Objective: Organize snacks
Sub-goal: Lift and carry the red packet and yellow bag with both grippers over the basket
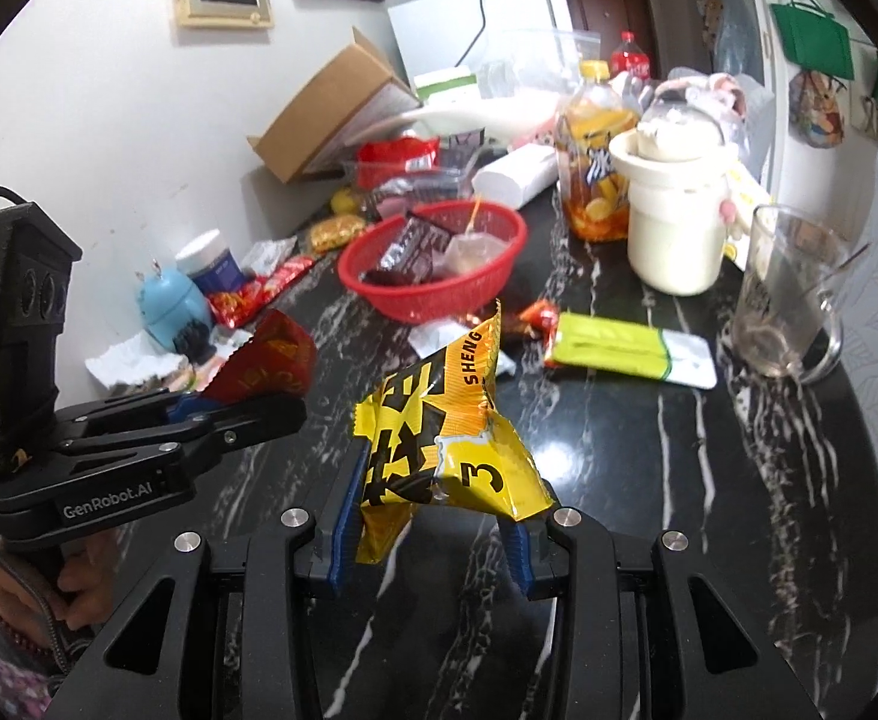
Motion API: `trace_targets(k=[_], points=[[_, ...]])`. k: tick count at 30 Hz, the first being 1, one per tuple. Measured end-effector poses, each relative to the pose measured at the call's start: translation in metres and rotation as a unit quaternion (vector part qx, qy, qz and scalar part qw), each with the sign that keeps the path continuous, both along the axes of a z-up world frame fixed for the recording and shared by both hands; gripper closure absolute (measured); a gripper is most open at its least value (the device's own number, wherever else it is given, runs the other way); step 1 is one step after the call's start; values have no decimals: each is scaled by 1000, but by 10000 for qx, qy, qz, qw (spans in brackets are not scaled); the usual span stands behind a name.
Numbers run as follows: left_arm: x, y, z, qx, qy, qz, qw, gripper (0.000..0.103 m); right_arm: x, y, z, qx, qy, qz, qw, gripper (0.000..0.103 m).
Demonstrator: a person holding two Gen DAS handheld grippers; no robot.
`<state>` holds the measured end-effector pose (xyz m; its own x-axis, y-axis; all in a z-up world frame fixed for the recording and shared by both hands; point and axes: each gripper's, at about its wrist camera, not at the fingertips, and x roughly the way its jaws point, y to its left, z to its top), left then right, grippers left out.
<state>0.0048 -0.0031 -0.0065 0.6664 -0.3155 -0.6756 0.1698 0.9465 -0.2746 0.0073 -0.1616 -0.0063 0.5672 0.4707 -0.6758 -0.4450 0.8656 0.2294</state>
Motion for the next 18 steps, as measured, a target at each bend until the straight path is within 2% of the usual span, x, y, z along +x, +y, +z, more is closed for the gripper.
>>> trace_targets(k=[9,18], points=[[13,-3,31,-94,-456,-33,9989,76,9,-1,30,3,-350,73,9994,65],[40,5,58,16,-870,71,9962,76,41,11,54,-3,-620,249,9978,65]])
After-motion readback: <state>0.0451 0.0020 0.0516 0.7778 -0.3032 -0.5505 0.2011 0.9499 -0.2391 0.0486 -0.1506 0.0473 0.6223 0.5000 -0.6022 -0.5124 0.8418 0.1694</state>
